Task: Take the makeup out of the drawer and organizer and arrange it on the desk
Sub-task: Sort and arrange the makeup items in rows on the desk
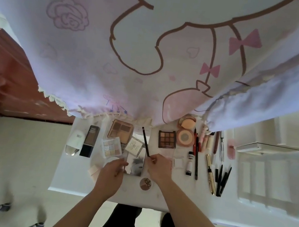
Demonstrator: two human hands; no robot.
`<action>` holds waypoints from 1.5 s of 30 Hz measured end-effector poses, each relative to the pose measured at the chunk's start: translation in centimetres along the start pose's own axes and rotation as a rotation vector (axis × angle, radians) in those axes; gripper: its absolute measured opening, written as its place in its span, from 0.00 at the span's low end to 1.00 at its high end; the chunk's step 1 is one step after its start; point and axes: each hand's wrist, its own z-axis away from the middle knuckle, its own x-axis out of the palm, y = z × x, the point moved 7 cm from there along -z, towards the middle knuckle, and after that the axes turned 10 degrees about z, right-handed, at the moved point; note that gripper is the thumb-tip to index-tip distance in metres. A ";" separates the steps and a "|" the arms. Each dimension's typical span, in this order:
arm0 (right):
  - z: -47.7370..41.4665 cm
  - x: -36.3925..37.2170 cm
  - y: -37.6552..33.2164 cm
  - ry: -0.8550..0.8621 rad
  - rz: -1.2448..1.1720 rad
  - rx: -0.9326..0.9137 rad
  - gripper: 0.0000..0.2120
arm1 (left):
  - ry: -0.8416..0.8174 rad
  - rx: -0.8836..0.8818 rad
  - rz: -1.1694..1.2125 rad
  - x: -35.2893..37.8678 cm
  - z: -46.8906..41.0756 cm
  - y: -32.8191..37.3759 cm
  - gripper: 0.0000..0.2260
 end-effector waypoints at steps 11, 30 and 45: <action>6.6 -5.0 0.6 -0.066 -0.112 -0.258 0.04 | 0.124 -0.113 0.714 -1.7 0.3 11.3 0.09; 13.6 -11.4 -0.7 -0.150 -0.557 -0.309 0.08 | -0.154 0.045 1.008 1.9 2.8 21.3 0.12; 15.7 -14.4 0.1 -0.014 -0.565 -0.362 0.12 | -0.098 -0.052 1.128 2.8 3.1 21.4 0.05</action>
